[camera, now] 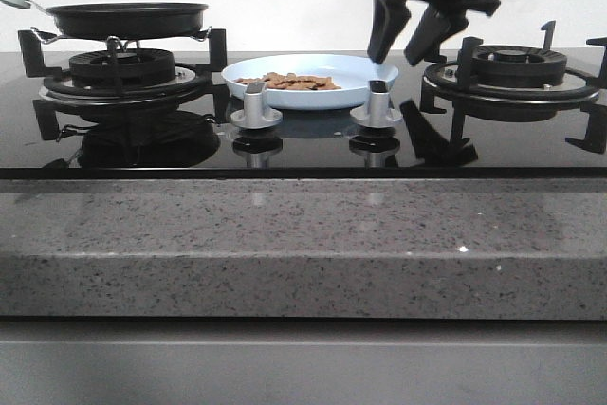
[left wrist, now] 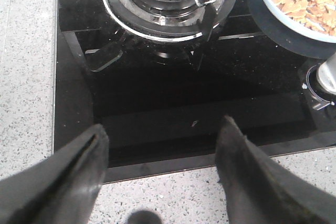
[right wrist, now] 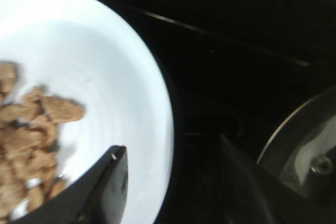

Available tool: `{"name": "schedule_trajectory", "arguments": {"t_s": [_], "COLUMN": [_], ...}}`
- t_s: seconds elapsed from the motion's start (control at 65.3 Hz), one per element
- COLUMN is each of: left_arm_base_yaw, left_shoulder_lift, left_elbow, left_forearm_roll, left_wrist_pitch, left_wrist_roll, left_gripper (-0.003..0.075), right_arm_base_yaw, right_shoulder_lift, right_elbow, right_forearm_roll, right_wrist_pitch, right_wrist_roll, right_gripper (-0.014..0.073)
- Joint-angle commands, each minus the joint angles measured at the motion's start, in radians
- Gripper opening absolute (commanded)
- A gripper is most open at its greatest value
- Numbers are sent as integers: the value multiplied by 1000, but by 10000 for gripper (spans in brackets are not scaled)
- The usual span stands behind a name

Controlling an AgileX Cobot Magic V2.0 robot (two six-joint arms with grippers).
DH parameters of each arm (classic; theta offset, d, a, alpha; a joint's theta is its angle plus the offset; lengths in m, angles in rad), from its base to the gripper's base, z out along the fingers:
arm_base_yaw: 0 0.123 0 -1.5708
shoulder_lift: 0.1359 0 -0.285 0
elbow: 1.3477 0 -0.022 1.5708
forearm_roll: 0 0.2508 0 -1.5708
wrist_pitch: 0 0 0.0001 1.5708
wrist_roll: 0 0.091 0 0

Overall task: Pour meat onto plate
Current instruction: 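Open the right gripper and raise it away from the plate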

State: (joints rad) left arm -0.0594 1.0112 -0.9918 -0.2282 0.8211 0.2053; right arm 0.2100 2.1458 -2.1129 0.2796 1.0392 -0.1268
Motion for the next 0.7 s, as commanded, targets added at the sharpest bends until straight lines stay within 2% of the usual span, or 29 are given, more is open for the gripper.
{"name": "schedule_trajectory", "arguments": {"t_s": [0.0, 0.138, 0.383, 0.689], "left_arm_base_yaw": [-6, -6, -6, -6], "left_shoulder_lift": [-10, -10, -10, -10], "left_elbow": [-26, -26, -26, -26], "left_forearm_roll": [-14, -14, -14, -14], "left_wrist_pitch": [-62, -62, -62, -66], "left_wrist_roll": [-9, -9, -9, -9], "left_gripper": [437, 437, 437, 437], "right_arm_base_yaw": [-4, -3, -3, -3], "right_shoulder_lift": [-139, -270, -596, -965], "right_elbow": [-30, 77, 479, 881], "right_forearm_roll": [12, 12, -26, -81], "right_wrist_pitch": [-16, -32, -171, -186], "right_wrist_roll": [-3, -1, -1, -1], "right_gripper": [423, 423, 423, 423]}}
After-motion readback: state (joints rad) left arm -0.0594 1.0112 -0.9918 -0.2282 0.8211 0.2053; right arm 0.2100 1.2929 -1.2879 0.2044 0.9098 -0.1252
